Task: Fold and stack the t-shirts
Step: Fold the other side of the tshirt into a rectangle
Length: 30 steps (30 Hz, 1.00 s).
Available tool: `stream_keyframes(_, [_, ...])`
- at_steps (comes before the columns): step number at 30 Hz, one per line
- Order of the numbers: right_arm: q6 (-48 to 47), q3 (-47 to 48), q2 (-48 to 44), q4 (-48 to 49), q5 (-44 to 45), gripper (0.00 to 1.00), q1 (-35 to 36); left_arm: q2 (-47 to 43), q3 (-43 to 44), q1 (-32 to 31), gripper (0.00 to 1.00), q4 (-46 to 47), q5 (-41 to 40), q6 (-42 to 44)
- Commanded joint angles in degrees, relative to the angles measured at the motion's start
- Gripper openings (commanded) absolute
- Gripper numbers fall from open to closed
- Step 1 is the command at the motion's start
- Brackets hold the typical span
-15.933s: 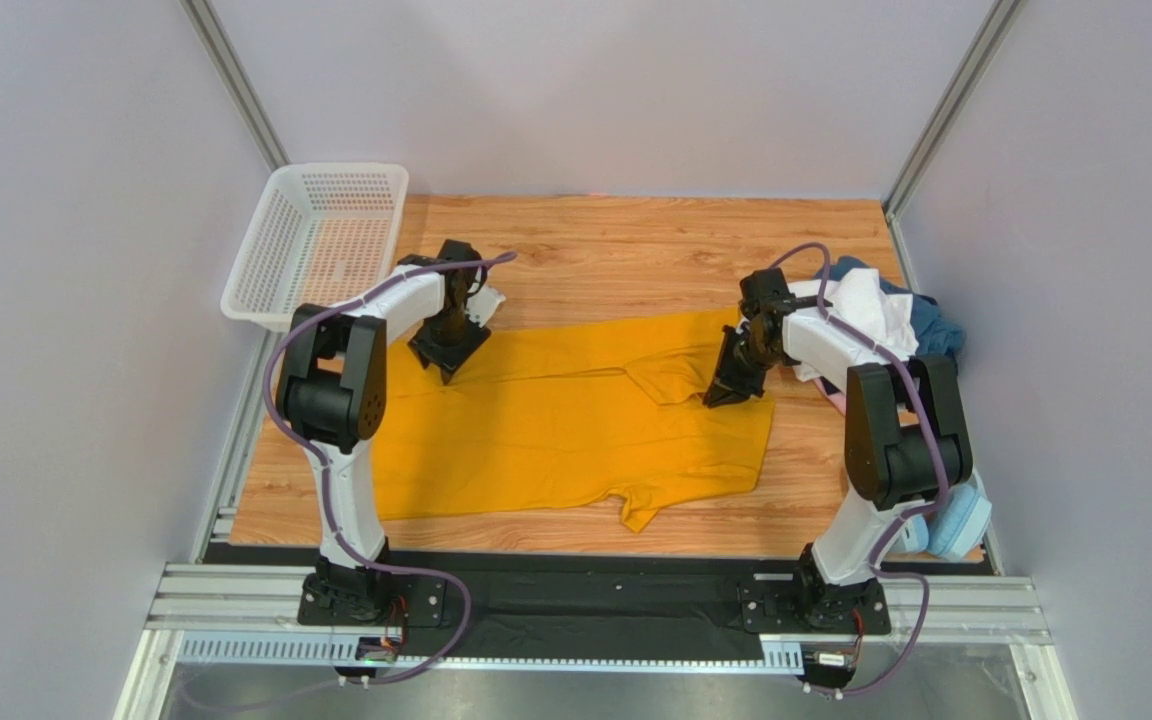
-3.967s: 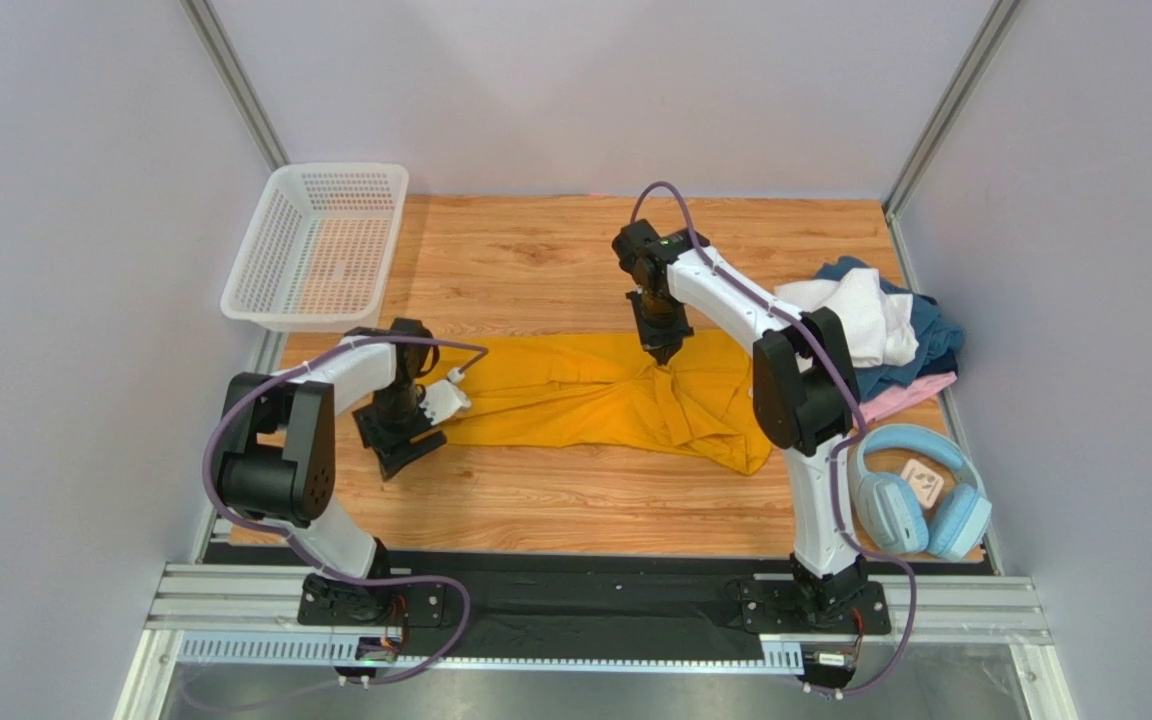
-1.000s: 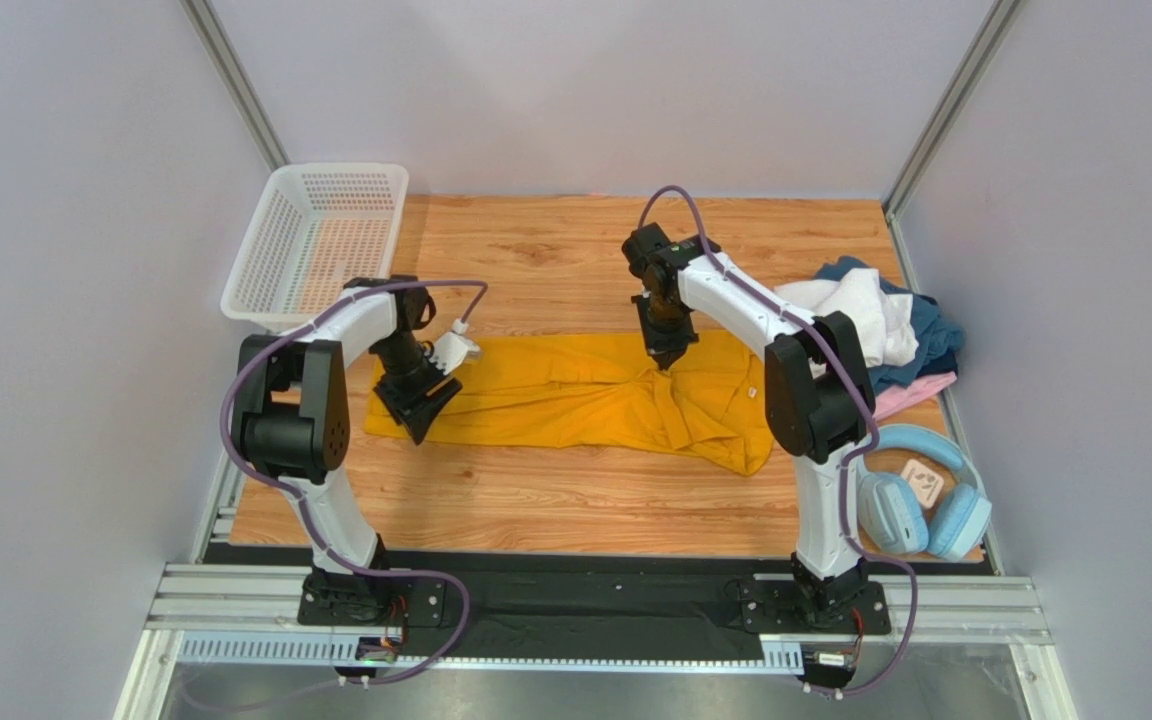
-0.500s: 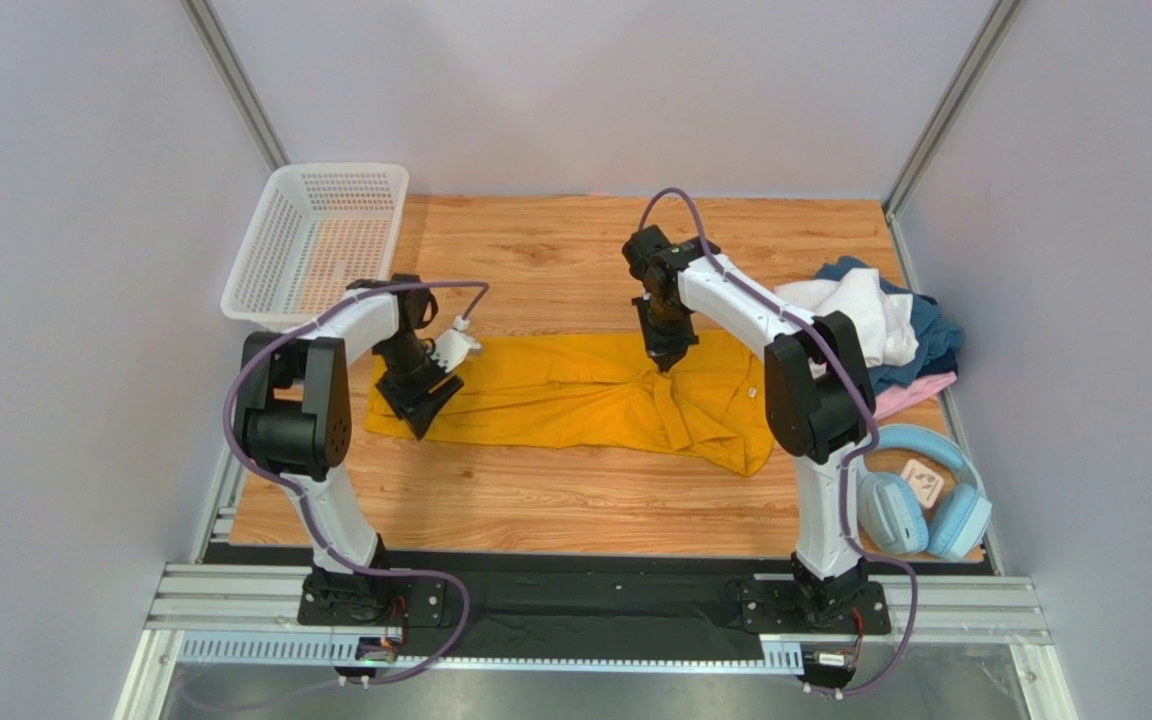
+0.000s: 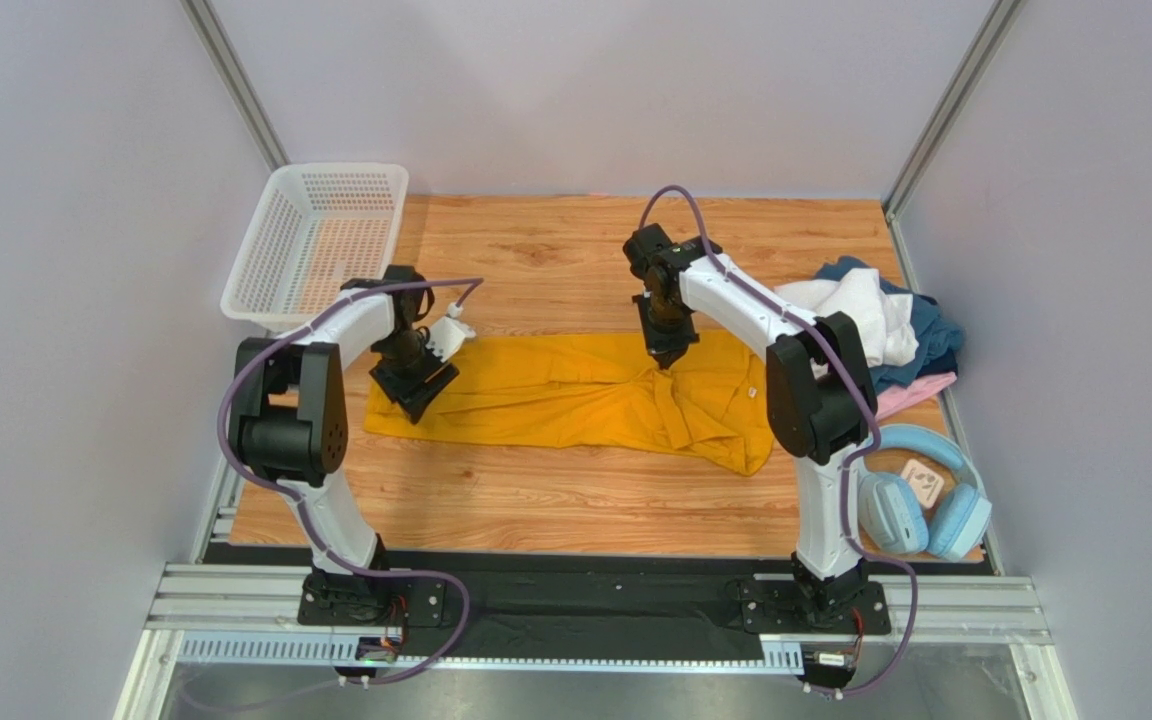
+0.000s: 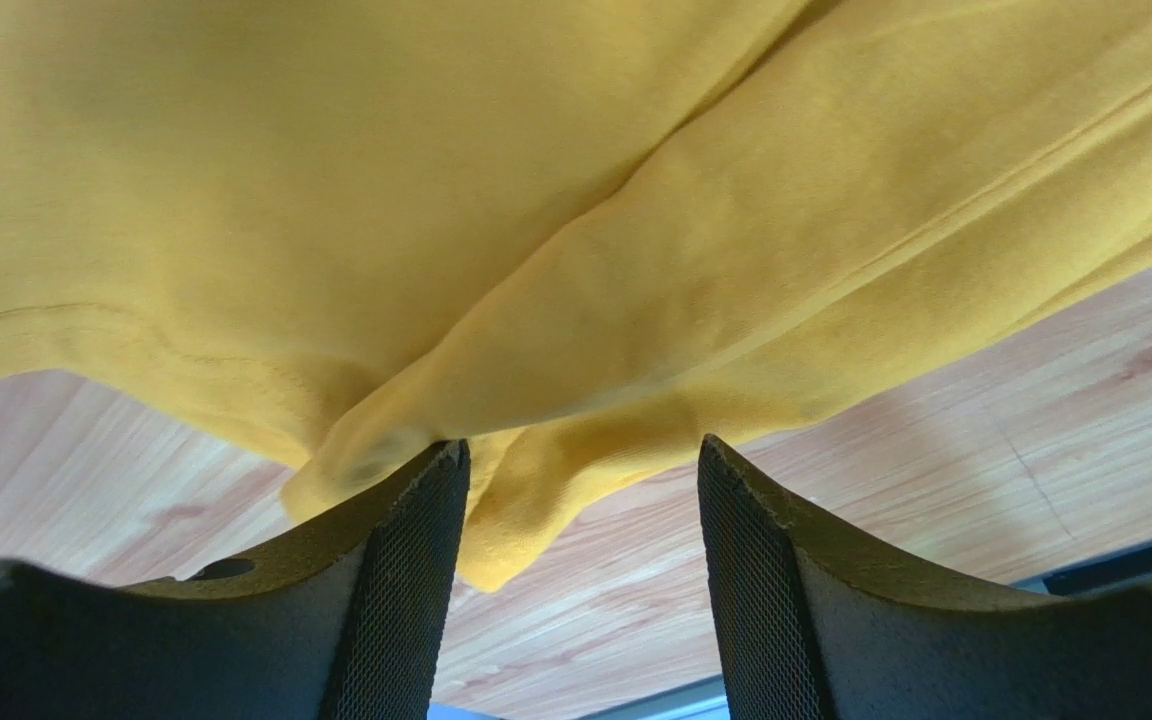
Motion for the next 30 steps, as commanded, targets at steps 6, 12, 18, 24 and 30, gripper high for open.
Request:
stream_keyframes(6, [-0.58,4.39,1.22,1.80,3.53,0.02,-1.33,-0.85,2.24,2.29,0.64,4.64,-2.34,-0.94])
stream_keyframes(12, [0.21,7.82,2.99,0.40,8.18,0.59,-1.34,1.00,6.72,4.05,0.64,5.35,-3.31,-1.20])
stream_keyframes(18, [1.35,-0.75,-10.88,1.36,12.33,0.64,-0.98,1.00,11.29,4.22,0.64,5.26,-3.40,-1.03])
stream_keyframes(24, [2.23,-17.98,-25.20,5.49,3.63,0.48,1.21,1.52,12.61,4.40,0.64,5.97,-6.03,-1.03])
stream_keyframes(30, [3.37,-28.64,-29.53,11.02,-2.53,0.42,2.09,-3.47,15.86,3.52,0.65,-4.20,5.26,-3.58])
